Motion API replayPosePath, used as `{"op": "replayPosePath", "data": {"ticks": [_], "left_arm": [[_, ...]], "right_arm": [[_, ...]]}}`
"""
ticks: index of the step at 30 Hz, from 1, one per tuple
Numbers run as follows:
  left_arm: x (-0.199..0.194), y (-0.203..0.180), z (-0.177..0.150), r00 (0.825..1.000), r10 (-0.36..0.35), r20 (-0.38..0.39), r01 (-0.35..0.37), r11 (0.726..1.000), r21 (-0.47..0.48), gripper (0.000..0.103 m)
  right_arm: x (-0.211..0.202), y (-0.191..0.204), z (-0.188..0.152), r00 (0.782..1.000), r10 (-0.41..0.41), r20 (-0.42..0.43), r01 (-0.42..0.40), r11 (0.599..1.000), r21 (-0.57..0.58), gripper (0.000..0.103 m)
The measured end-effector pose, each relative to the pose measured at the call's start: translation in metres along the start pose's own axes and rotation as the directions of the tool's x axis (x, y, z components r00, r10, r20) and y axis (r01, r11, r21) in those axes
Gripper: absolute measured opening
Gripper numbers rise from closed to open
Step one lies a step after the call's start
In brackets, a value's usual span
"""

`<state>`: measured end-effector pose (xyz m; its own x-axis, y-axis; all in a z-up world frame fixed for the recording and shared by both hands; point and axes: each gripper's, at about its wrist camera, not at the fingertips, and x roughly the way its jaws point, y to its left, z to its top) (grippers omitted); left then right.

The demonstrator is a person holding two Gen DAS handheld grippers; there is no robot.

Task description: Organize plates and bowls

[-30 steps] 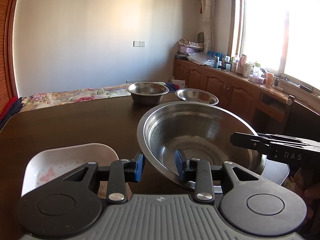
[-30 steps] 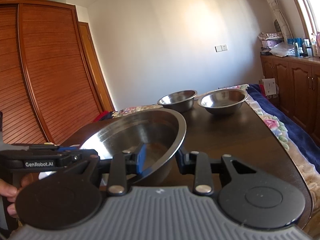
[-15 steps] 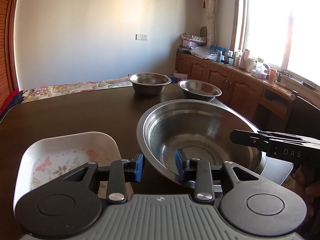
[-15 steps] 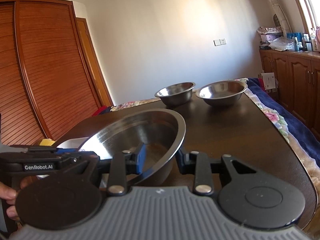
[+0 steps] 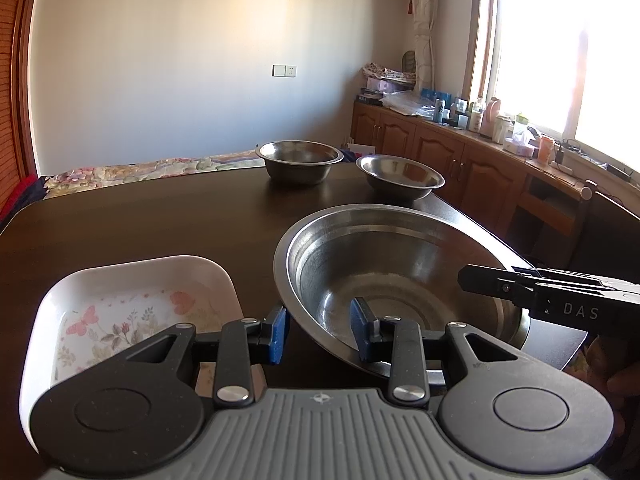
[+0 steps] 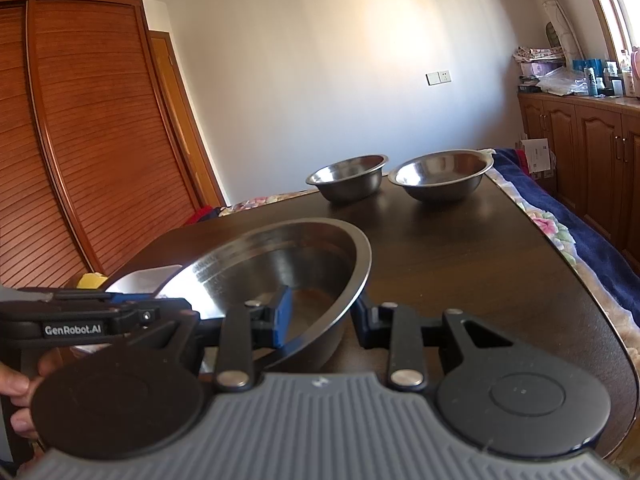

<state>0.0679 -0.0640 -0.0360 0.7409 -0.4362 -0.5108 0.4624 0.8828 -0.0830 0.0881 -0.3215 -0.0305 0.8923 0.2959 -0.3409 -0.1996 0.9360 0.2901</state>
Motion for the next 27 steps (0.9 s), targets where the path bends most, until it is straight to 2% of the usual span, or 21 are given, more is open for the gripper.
{"op": "replayPosePath", "data": {"ticks": [5,9,10,19,25,27], "left_arm": [[0.001,0.0,0.0,1.0,0.008,0.004,-0.008,1.0,0.007,0.04],[-0.002,-0.002,0.001,0.999,0.027,0.02,-0.027,1.0,0.016,0.058],[-0.002,-0.002,0.001,0.999,0.028,0.024,-0.028,1.0,0.014,0.061],[-0.01,-0.001,0.003,0.997,0.049,0.055,-0.05,0.999,0.019,0.074],[-0.017,0.002,0.005,0.996,0.061,0.071,-0.062,0.998,0.013,0.079],[-0.02,0.003,0.005,0.995,0.068,0.077,-0.069,0.997,0.015,0.081]], "right_arm": [[0.0,0.0,0.0,1.0,-0.004,0.0,0.004,1.0,-0.005,0.036],[-0.002,-0.003,0.003,1.0,-0.015,0.011,0.015,1.0,0.001,0.04],[-0.003,-0.004,0.003,1.0,-0.018,0.014,0.018,1.0,0.001,0.044],[-0.015,-0.009,0.014,0.997,-0.056,0.051,0.057,0.998,-0.018,0.048],[-0.024,-0.008,0.023,0.993,-0.088,0.082,0.092,0.994,-0.051,0.063],[-0.027,-0.009,0.026,0.991,-0.096,0.091,0.102,0.993,-0.06,0.064]]}}
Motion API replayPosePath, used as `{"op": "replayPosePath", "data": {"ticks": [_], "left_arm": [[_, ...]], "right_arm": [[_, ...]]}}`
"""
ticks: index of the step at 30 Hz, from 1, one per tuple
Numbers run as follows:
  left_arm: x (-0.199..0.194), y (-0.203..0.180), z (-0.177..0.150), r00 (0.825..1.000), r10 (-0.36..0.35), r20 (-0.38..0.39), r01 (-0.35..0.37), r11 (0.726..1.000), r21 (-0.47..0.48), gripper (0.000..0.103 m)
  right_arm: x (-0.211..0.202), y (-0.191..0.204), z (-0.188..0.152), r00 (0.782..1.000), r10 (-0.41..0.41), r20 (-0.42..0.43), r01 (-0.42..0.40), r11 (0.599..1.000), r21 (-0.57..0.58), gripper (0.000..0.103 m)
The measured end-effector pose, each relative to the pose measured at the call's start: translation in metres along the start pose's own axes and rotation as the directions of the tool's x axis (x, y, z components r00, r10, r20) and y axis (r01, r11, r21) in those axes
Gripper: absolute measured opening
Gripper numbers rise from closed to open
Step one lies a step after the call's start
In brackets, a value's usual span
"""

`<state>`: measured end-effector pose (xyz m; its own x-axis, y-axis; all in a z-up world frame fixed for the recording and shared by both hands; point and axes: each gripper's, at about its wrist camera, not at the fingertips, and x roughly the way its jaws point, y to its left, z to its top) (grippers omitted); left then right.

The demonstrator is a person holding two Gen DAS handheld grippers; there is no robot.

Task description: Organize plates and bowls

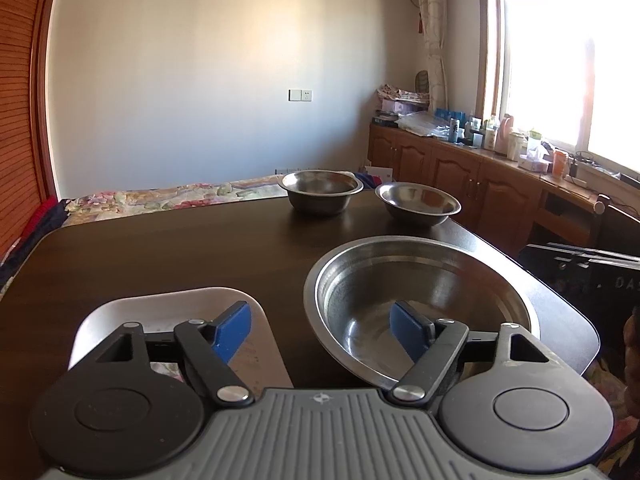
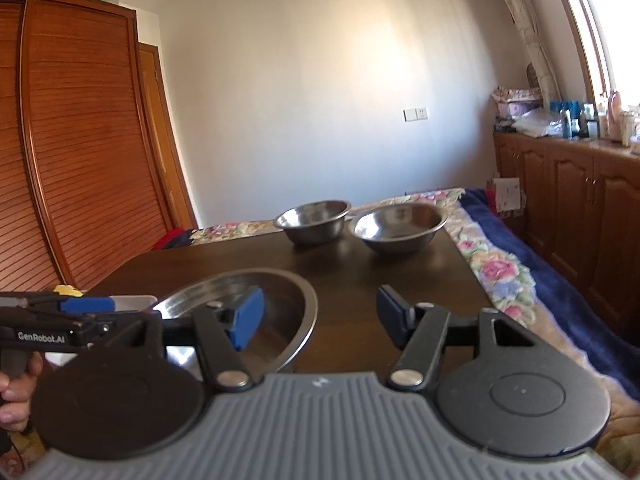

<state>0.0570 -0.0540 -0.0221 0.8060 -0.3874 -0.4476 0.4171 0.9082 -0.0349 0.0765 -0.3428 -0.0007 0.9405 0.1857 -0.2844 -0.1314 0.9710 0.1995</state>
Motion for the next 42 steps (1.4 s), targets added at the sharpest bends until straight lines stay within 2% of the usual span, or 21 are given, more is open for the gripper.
{"op": "replayPosePath", "data": {"ticks": [5,8,11,16,25,32,35,38,42], "left_arm": [[-0.005,0.003,0.003,1.0,0.005,0.015,-0.005,1.0,0.002,0.086],[-0.008,0.004,0.005,1.0,0.003,0.02,-0.003,1.0,0.0,0.089],[-0.009,0.005,0.006,1.0,0.003,0.021,-0.003,1.0,0.005,0.091],[-0.011,0.005,0.012,0.999,0.009,0.038,-0.01,1.0,0.02,0.099],[-0.01,0.004,0.028,0.999,-0.018,0.049,0.016,0.999,0.04,0.1],[0.001,0.004,0.062,0.997,-0.038,0.061,0.033,0.995,0.09,0.099],[0.015,0.008,0.076,0.997,-0.061,0.046,0.057,0.995,0.087,0.095],[0.03,0.011,0.085,0.998,-0.057,0.022,0.055,0.994,0.094,0.084],[0.048,0.015,0.093,0.999,-0.043,0.012,0.041,0.994,0.103,0.083]], "right_arm": [[-0.003,-0.002,0.008,1.0,-0.012,0.023,0.012,1.0,-0.027,0.091],[-0.001,-0.003,0.011,0.999,-0.025,0.027,0.026,0.998,-0.05,0.103],[0.0,-0.004,0.016,0.999,-0.027,0.032,0.029,0.997,-0.066,0.103],[0.002,-0.003,0.024,0.998,-0.046,0.038,0.05,0.992,-0.114,0.103],[0.002,-0.004,0.043,0.998,-0.046,0.049,0.055,0.981,-0.188,0.103],[0.017,-0.011,0.069,0.999,-0.021,0.027,0.027,0.969,-0.246,0.103],[0.03,-0.012,0.081,1.0,-0.005,0.011,0.008,0.958,-0.286,0.103],[0.046,-0.014,0.091,1.0,0.015,-0.02,-0.02,0.951,-0.309,0.103],[0.073,-0.021,0.099,0.997,0.028,-0.07,-0.049,0.947,-0.319,0.102]]}}
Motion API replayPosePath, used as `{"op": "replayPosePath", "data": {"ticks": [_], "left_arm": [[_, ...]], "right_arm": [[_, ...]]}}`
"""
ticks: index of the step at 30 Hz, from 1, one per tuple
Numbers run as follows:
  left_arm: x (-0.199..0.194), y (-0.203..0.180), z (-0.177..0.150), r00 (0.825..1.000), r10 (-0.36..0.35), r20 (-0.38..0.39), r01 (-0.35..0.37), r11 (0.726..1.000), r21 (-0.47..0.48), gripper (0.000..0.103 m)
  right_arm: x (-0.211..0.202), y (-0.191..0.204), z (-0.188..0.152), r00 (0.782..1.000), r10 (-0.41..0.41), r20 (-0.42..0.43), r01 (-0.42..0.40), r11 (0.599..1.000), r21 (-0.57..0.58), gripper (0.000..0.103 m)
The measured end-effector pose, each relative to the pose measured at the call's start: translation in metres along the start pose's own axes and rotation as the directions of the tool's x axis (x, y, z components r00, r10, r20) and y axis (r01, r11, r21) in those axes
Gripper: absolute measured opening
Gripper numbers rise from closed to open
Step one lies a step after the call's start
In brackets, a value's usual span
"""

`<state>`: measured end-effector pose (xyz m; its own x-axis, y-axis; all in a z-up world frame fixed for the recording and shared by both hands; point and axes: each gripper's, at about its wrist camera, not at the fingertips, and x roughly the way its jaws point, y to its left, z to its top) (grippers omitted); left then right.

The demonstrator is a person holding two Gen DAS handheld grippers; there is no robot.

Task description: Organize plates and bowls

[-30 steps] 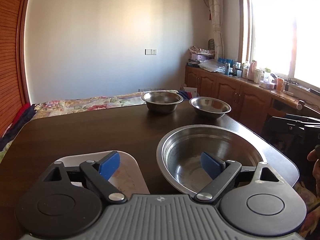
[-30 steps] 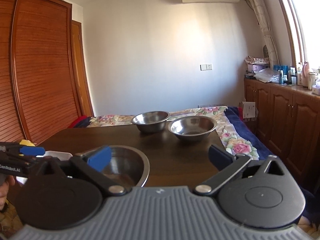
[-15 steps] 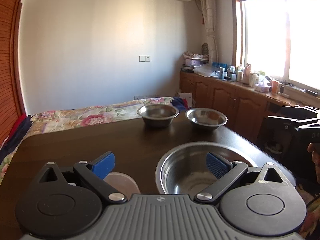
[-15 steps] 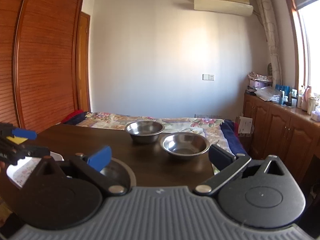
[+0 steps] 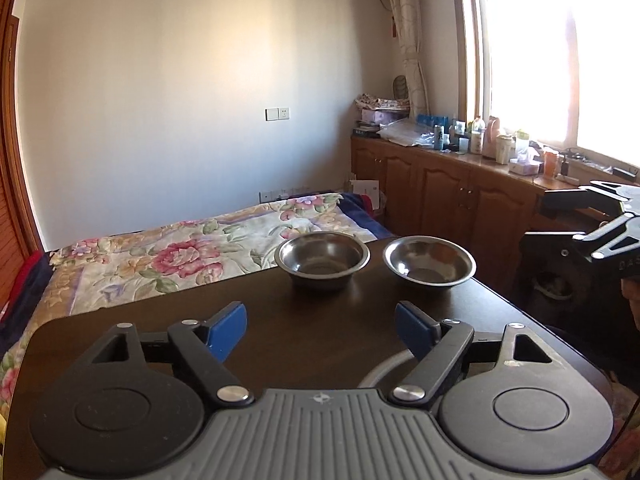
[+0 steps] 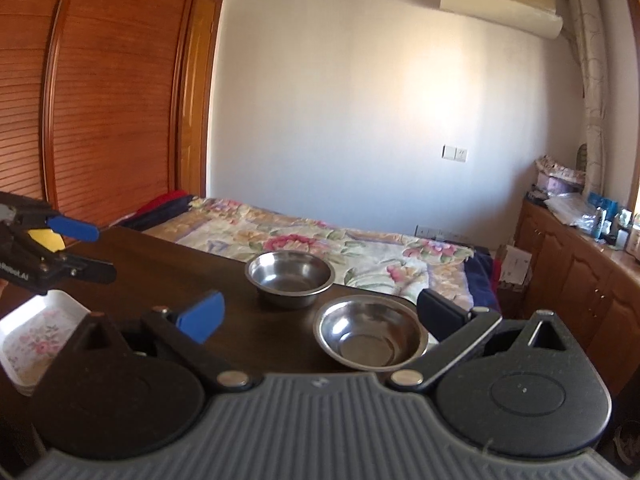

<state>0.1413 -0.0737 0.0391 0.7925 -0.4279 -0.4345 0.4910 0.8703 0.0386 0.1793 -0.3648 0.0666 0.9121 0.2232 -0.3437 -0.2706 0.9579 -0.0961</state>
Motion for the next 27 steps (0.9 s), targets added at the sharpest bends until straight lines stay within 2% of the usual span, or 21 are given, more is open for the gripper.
{"op": "replayPosePath", "data": {"ticks": [1,2,6,8,19,27], "left_arm": [[0.006,0.001,0.002,1.0,0.002,-0.006,-0.002,1.0,0.002,0.082],[0.012,0.002,0.004,1.0,0.002,-0.01,-0.002,1.0,0.003,0.082],[0.04,0.005,0.013,0.999,0.004,-0.035,-0.003,1.0,0.015,0.078],[0.054,0.007,0.016,0.999,0.007,-0.049,-0.006,1.0,0.015,0.076],[0.131,0.025,0.026,0.992,0.001,-0.125,-0.004,1.0,-0.019,0.069],[0.173,0.043,0.035,0.987,-0.037,-0.154,0.019,0.993,-0.117,0.064]], "right_arm": [[0.006,-0.002,0.001,1.0,0.009,-0.012,-0.009,1.0,0.006,0.099],[0.013,-0.005,0.001,1.0,0.02,-0.025,-0.019,1.0,0.014,0.089],[0.045,-0.018,0.005,0.995,0.049,-0.085,-0.044,0.997,0.065,0.076],[0.061,-0.023,0.006,0.992,0.057,-0.11,-0.047,0.995,0.088,0.063],[0.14,-0.039,0.01,0.971,0.123,-0.204,-0.088,0.982,0.17,0.044],[0.179,-0.038,0.012,0.953,0.153,-0.263,-0.1,0.974,0.204,0.043]]}}
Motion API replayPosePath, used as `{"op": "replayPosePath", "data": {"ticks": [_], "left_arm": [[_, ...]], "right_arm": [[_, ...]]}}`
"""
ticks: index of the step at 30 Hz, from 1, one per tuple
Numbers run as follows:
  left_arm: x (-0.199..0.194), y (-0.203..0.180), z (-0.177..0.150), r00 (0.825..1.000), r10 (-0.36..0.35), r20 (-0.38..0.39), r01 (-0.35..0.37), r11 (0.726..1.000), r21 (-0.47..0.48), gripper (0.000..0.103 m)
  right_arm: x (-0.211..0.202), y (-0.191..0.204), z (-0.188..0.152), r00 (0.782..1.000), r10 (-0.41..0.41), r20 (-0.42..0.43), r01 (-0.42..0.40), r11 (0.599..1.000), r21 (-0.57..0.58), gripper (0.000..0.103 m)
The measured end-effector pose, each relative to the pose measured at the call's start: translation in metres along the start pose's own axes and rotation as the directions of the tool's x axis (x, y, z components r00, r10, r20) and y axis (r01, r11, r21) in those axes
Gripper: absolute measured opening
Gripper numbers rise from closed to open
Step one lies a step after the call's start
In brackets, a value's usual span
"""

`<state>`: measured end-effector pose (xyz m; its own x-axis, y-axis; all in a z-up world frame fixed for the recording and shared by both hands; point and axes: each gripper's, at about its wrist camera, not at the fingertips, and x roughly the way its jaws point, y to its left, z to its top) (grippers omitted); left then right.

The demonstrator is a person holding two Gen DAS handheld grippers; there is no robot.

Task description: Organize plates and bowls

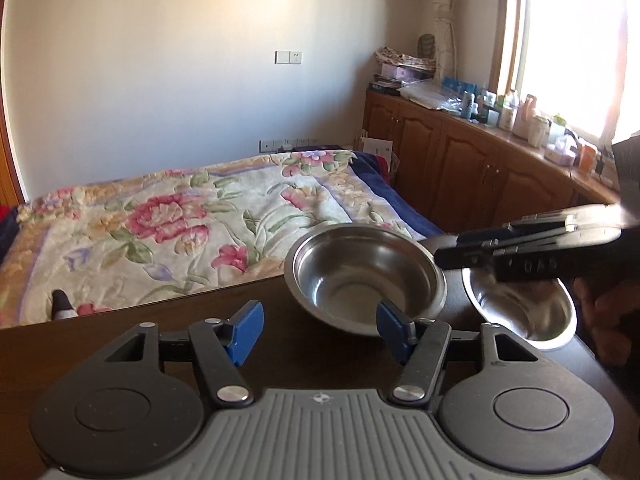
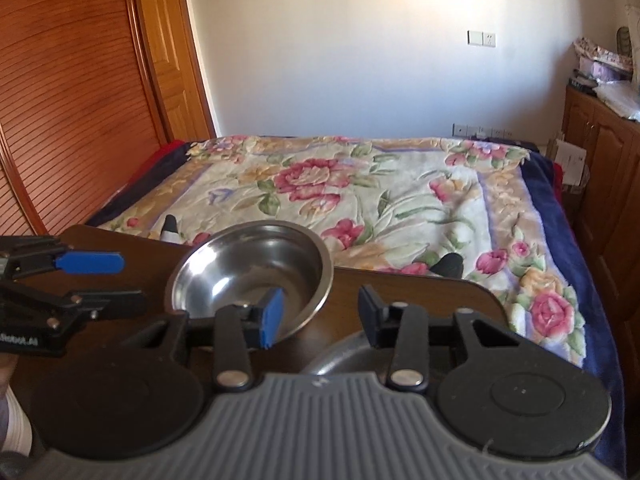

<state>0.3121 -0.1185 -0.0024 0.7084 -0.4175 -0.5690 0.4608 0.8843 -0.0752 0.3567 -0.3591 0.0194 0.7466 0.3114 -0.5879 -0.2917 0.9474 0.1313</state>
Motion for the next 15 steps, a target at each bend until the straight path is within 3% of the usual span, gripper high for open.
{"op": "replayPosePath", "data": {"ticks": [6,15], "left_arm": [[0.014,0.001,0.005,1.0,-0.003,-0.018,0.003,1.0,-0.027,0.062],[0.031,0.007,0.002,0.998,-0.003,-0.059,0.0,0.999,-0.046,0.061]], "right_arm": [[0.013,0.006,0.003,0.998,-0.005,-0.062,0.005,1.0,0.002,0.037],[0.021,0.008,0.006,0.997,0.014,-0.078,-0.013,1.0,0.017,0.025]]}}
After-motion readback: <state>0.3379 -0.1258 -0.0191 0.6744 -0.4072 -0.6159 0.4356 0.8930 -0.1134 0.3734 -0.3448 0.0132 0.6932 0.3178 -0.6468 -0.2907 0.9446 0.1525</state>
